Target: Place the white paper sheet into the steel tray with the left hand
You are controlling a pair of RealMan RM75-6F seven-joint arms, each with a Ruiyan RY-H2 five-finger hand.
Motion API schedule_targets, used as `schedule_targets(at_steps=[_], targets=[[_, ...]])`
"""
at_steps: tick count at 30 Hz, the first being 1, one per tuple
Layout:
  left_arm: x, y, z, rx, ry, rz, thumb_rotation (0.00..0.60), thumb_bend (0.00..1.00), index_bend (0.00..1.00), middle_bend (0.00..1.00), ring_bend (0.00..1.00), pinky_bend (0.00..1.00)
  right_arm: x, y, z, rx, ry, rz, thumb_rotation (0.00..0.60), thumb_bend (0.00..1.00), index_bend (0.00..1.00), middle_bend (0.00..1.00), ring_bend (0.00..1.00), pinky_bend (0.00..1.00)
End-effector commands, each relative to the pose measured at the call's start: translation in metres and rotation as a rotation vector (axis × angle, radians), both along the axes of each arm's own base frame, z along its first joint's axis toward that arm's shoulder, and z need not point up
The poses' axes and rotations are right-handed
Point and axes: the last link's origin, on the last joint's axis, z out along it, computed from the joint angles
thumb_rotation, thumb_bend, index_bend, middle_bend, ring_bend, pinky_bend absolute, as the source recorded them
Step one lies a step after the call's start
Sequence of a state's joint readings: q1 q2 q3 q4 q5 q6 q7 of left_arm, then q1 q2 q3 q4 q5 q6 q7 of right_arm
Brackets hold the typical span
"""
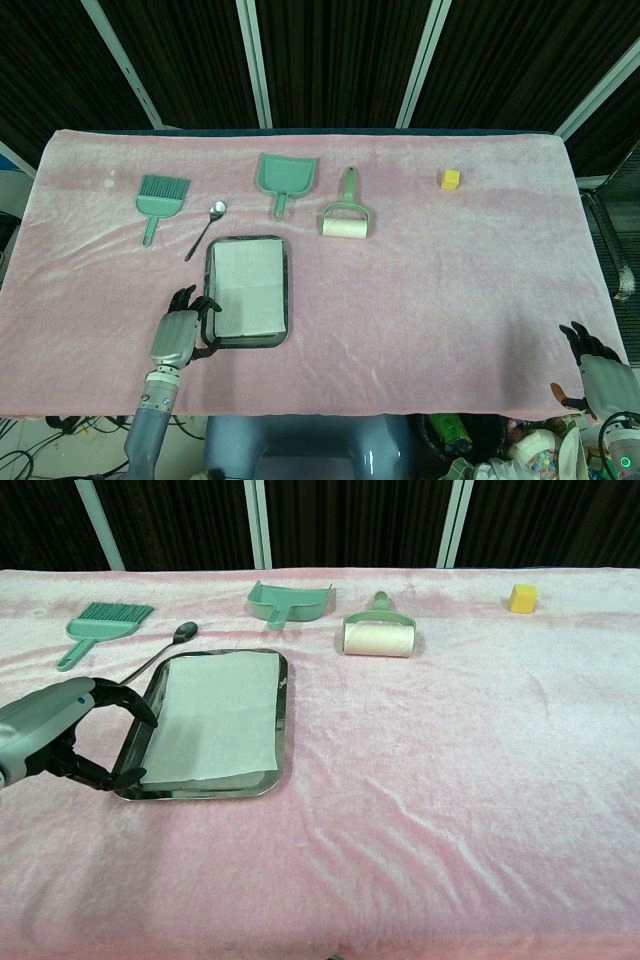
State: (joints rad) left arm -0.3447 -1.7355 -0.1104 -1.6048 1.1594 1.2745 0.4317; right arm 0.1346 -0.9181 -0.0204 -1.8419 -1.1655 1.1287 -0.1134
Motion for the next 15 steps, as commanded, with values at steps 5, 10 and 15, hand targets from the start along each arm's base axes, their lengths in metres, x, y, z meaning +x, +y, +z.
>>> schedule_targets(at_steps=[5,10,15], targets=[[-0.003,0.028,0.021,-0.066,0.004,-0.158,0.6,0.3,0.19,0.19,0.0,0.02,0.0,0.0,0.0,0.0,-0.004,-0.004,0.6,0.26,0.0,0.01,0.1,0.15],[-0.001,0.059,0.024,-0.034,0.107,-0.285,0.6,0.31,0.16,0.16,0.0,0.03,0.0,0.001,0.0,0.004,-0.005,-0.007,0.6,0.26,0.0,0.01,0.1,0.15],[0.002,0.074,0.015,-0.049,0.102,-0.281,0.6,0.31,0.13,0.14,0.0,0.09,-0.001,0.001,-0.001,0.008,-0.002,-0.011,0.6,0.26,0.0,0.01,0.1,0.15]])
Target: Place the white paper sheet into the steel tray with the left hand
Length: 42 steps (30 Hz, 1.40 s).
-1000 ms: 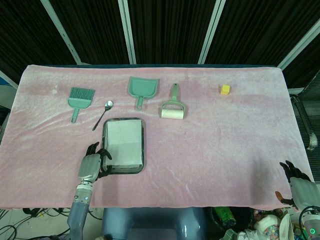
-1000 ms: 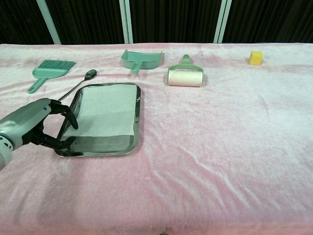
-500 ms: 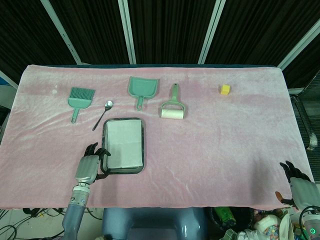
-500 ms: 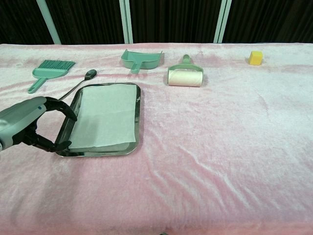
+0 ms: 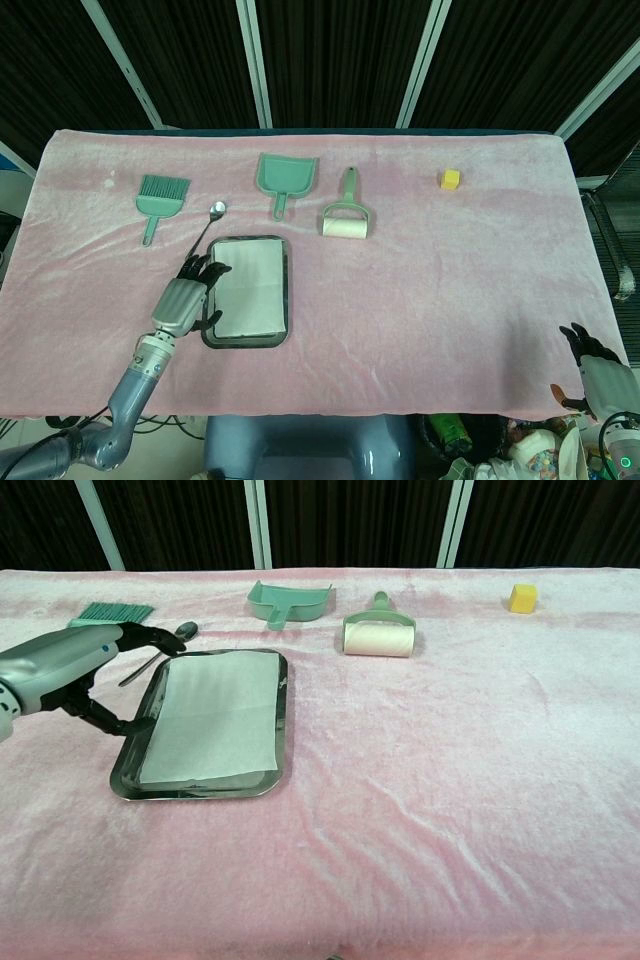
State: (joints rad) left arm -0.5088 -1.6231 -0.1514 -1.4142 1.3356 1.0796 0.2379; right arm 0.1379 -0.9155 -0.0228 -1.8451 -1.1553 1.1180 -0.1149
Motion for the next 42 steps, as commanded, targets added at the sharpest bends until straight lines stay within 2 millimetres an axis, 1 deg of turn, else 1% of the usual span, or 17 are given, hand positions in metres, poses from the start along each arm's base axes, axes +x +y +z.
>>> schedule_targets(at_steps=[1,6,10,18,25,30,38,41,42], targets=[[0.007,0.014,-0.008,-0.011,-0.006,0.002,0.6,0.31,0.13,0.14,0.0,0.09,0.0,0.0,0.0,-0.001,0.001,-0.001,0.6,0.26,0.0,0.01,0.1,0.15],[0.012,0.022,-0.019,-0.02,-0.009,0.027,0.6,0.31,0.13,0.15,0.0,0.1,0.0,0.0,0.001,-0.001,0.0,-0.003,0.6,0.26,0.0,0.01,0.1,0.15],[0.015,0.026,-0.025,-0.029,-0.012,0.025,0.6,0.32,0.14,0.15,0.0,0.13,0.0,0.0,0.001,-0.001,-0.002,-0.003,0.6,0.26,0.0,0.01,0.1,0.15],[0.019,0.036,-0.035,-0.038,-0.008,0.034,0.6,0.32,0.14,0.16,0.0,0.13,0.0,-0.001,0.001,-0.003,-0.002,-0.005,0.6,0.26,0.0,0.01,0.1,0.15],[0.018,0.037,-0.045,-0.088,0.012,0.034,0.6,0.32,0.14,0.17,0.0,0.13,0.0,-0.001,0.001,-0.005,-0.003,-0.004,0.6,0.26,0.0,0.01,0.1,0.15],[0.017,0.037,-0.047,-0.096,0.02,0.034,0.6,0.32,0.13,0.18,0.0,0.1,0.001,-0.002,0.002,-0.01,-0.002,0.011,0.6,0.26,0.0,0.01,0.1,0.15],[0.019,0.036,-0.047,-0.087,0.016,0.02,0.6,0.32,0.13,0.19,0.0,0.1,0.006,-0.004,0.003,-0.048,0.004,0.086,0.6,0.26,0.0,0.02,0.1,0.15],[0.018,0.036,-0.048,-0.089,0.026,0.016,0.6,0.32,0.13,0.19,0.0,0.1,0.008,-0.005,0.003,-0.073,0.001,0.121,0.6,0.26,0.0,0.01,0.1,0.15],[0.015,0.036,-0.049,-0.092,0.032,0.022,0.6,0.32,0.13,0.19,0.0,0.1,0.011,-0.007,0.005,-0.098,0.0,0.157,0.6,0.26,0.0,0.01,0.09,0.15]])
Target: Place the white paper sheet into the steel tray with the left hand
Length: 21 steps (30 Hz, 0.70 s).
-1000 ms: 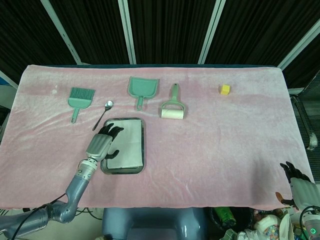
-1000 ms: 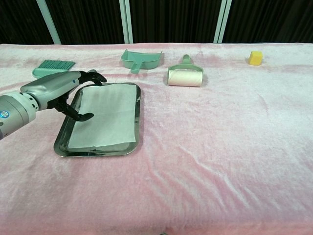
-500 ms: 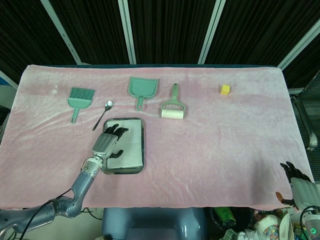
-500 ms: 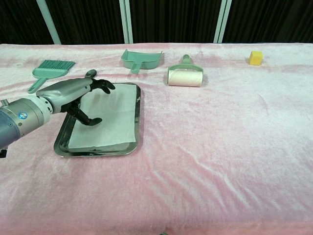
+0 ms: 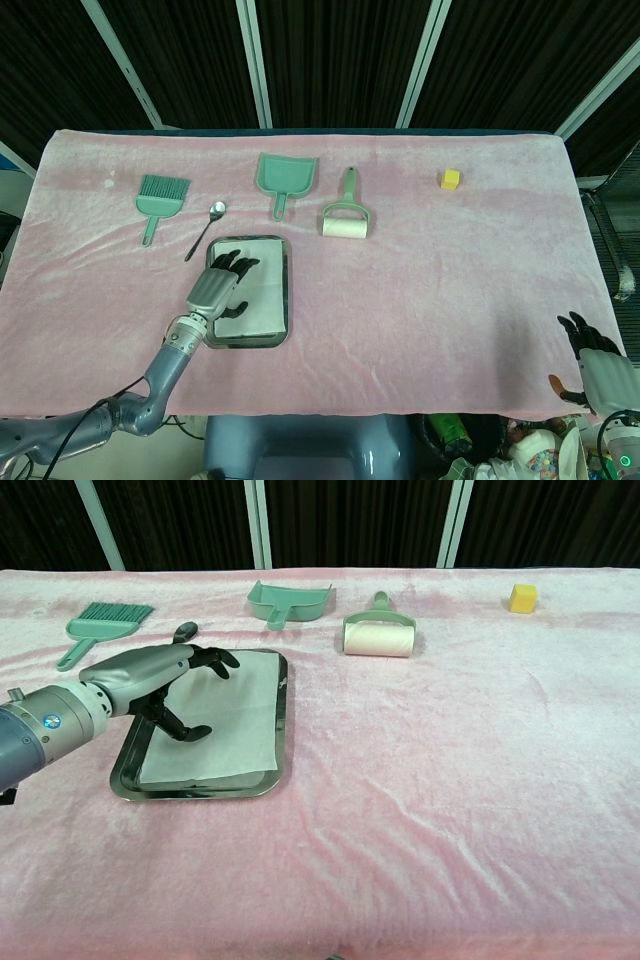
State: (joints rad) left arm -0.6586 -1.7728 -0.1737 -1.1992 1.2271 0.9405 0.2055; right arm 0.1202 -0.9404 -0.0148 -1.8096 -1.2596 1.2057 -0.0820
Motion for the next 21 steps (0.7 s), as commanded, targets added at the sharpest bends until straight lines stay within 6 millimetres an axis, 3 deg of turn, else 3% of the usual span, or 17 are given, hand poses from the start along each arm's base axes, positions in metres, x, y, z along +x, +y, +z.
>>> schedule_targets(at_steps=[1,21], targets=[[-0.0033,0.0002,-0.0012,-0.005,0.009,0.009,0.6,0.32,0.13,0.19,0.0,0.1,0.0046,-0.0024,0.0025,-0.056,-0.004,0.078,0.6,0.26,0.0,0.01,0.09,0.15],[-0.0068,-0.0044,-0.0029,-0.027,0.02,0.011,0.6,0.32,0.13,0.18,0.0,0.09,0.0011,-0.0002,0.001,-0.066,-0.022,0.085,0.6,0.26,0.0,0.0,0.09,0.15]])
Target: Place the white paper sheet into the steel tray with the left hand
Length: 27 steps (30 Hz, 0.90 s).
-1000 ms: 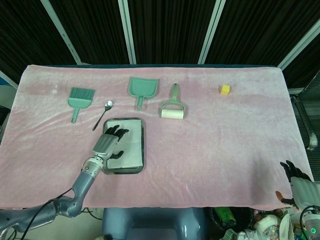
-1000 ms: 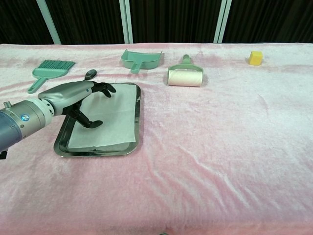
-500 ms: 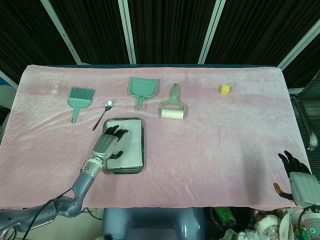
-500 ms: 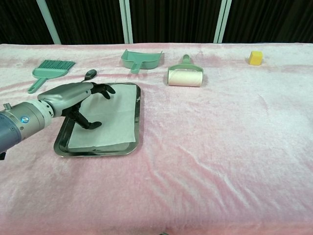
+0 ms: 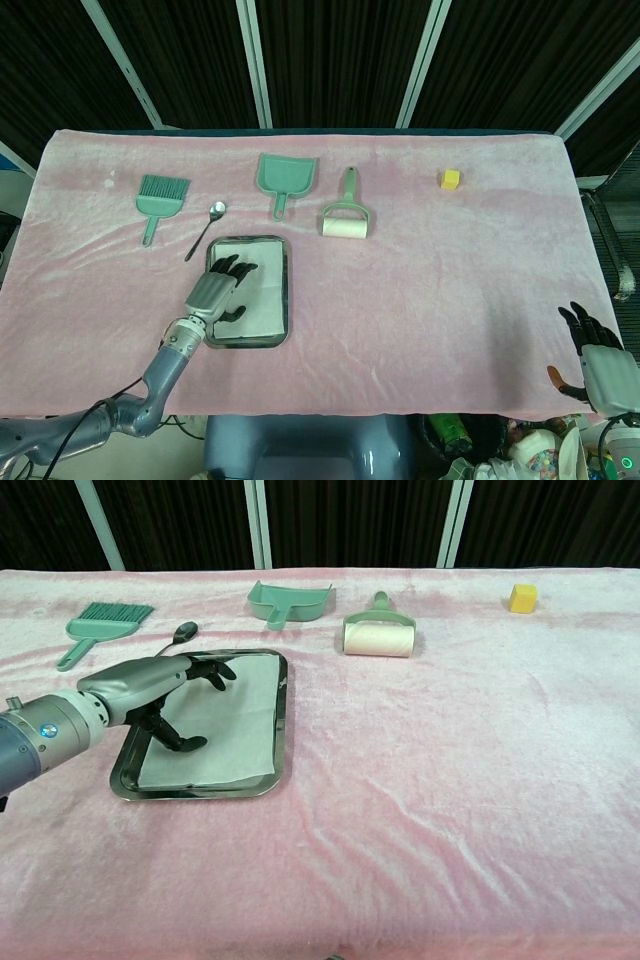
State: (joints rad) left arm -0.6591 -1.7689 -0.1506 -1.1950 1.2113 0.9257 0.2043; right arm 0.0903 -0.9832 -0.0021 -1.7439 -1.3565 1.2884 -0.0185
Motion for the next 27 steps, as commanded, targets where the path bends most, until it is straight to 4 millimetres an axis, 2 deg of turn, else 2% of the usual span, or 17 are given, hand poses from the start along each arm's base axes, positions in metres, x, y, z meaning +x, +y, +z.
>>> schedule_targets(at_steps=[1,27], targets=[[0.0002,-0.0012,0.0007,-0.001,0.002,-0.004,0.6,0.32,0.13,0.18,0.0,0.09,0.0001,0.0,-0.0001,0.001,-0.001,-0.001,0.6,0.25,0.0,0.0,0.09,0.15],[-0.0037,-0.0108,0.0021,-0.033,0.011,-0.014,0.6,0.32,0.13,0.18,0.0,0.09,-0.0004,-0.0005,0.0001,-0.009,-0.014,-0.026,0.6,0.25,0.0,0.0,0.09,0.15]])
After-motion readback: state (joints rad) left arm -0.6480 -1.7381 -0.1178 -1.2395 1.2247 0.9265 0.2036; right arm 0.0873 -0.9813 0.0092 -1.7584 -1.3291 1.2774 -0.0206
